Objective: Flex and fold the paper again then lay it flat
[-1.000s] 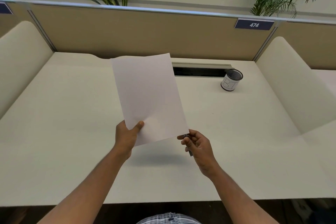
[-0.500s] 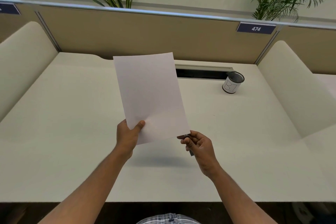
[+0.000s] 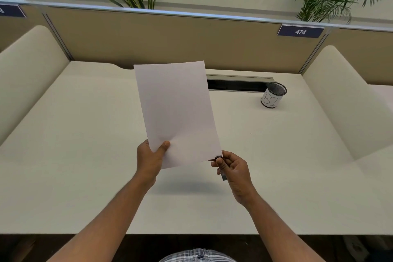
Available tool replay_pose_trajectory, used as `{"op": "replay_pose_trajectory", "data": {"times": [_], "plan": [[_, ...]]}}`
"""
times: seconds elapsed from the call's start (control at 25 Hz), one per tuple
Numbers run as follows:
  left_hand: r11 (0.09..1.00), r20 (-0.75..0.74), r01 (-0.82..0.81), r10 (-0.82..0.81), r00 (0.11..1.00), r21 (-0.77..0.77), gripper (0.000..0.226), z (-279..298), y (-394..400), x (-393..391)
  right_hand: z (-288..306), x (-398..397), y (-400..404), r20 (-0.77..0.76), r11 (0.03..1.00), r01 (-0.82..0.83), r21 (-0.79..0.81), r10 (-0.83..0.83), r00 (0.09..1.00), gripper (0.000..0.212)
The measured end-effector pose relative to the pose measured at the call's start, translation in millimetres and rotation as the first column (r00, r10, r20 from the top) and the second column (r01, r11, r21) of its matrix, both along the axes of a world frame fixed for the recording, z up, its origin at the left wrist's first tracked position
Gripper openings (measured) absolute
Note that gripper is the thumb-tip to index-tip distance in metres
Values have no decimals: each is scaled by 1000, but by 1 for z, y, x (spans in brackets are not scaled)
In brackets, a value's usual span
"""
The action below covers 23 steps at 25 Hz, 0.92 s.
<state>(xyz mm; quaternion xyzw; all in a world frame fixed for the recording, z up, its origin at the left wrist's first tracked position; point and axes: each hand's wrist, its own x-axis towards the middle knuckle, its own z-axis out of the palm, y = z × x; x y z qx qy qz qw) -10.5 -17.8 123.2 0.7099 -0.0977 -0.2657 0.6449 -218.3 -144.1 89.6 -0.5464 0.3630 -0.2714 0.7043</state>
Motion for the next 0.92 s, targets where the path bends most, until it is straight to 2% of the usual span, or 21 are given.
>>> {"op": "replay_pose_trajectory", "data": {"times": [0.12,0.76,0.92], "plan": [[1000,6,6,-6,1000,-3,20,0,1,-1,-2,-1,-1,-9,1000,3,5,-3,1000,33],[999,50,30,-29,998,-29,21,6,-6,-7,-1,2,-4,0,997,74,5,-74,997,36],[999,49,32,-31,998,-34,18,5,-8,-8,-4,6,-6,-8,993,114,14,-113,994,23]]}}
